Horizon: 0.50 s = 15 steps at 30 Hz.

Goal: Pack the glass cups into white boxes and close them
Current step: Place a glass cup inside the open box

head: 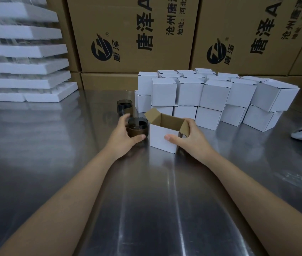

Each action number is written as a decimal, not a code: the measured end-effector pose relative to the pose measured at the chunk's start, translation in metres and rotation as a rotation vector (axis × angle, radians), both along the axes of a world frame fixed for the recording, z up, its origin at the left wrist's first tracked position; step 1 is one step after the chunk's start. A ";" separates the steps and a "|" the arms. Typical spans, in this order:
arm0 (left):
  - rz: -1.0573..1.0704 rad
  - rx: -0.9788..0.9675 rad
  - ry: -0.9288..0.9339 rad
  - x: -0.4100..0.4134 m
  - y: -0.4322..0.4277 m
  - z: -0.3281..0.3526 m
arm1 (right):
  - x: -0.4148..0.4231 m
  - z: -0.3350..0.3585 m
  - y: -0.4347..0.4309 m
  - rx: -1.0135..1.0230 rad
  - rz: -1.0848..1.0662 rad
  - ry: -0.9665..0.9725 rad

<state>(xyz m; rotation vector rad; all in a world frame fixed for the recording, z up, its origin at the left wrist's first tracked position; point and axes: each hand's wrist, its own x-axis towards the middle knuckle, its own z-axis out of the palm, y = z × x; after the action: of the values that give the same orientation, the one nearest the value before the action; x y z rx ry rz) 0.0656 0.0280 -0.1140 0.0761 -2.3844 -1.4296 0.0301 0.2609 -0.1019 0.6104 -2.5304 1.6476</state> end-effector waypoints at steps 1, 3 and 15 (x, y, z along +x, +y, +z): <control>0.055 0.080 0.038 0.000 0.000 0.001 | -0.001 0.000 0.001 -0.006 0.008 -0.009; 0.206 0.241 0.156 0.000 -0.001 0.008 | -0.003 0.001 0.002 -0.018 0.037 -0.022; -0.166 -0.009 0.429 0.039 0.040 0.055 | 0.011 -0.002 -0.025 0.007 0.267 -0.037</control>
<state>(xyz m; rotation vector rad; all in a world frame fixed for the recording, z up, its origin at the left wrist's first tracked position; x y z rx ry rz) 0.1048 0.0685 -0.0593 -0.4000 -2.0783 -1.3433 0.0409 0.2360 -0.1035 0.9641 -2.5746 1.7430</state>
